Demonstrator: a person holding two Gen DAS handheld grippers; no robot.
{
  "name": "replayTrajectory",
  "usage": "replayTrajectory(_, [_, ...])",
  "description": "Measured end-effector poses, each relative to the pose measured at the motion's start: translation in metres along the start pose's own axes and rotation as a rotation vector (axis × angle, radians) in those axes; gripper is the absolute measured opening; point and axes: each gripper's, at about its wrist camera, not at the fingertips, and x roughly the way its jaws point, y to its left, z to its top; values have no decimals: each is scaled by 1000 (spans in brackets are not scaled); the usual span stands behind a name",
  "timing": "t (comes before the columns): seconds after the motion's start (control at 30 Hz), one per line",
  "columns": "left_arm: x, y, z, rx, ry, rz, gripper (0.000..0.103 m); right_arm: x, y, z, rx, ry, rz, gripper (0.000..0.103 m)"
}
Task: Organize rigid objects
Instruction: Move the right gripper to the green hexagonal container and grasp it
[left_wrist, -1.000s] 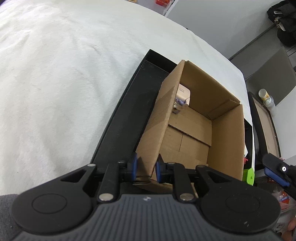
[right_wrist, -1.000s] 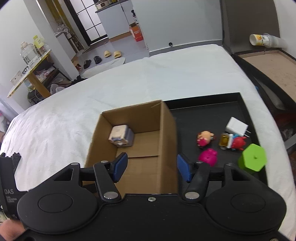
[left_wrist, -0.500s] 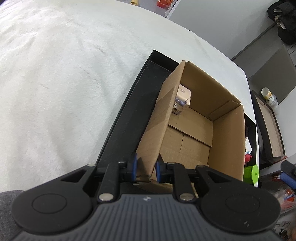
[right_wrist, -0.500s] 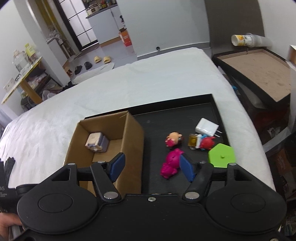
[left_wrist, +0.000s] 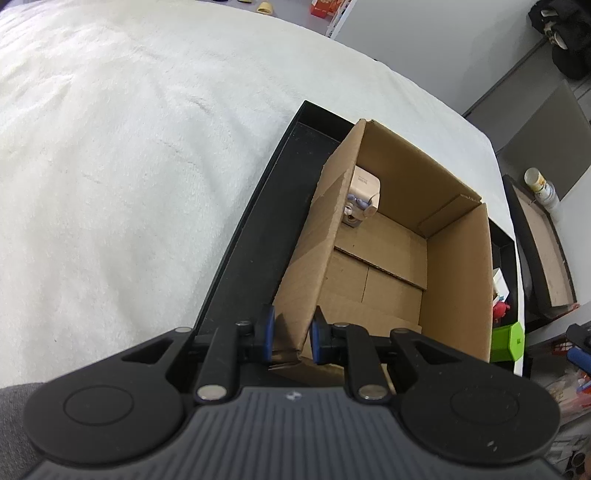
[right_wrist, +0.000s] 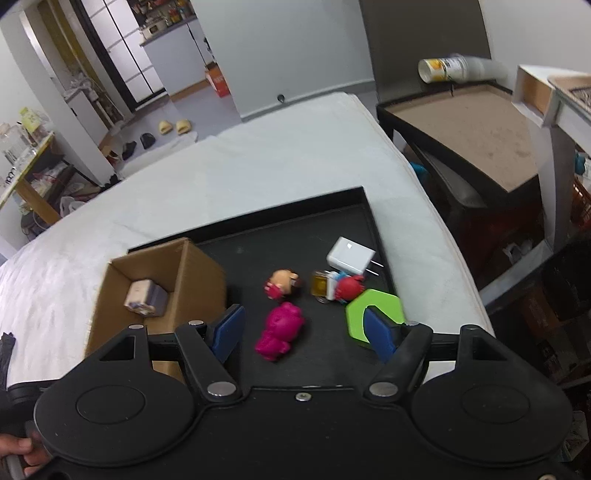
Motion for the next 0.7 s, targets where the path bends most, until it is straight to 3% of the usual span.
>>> replayTrajectory(0.37, [5,-2,1,27,10,10,18,47,-36,-4,8,47,-72,70])
replayTrajectory(0.7, [10,-5,1,45,7,27,18,70,-30,-9,-98,72,-125,70])
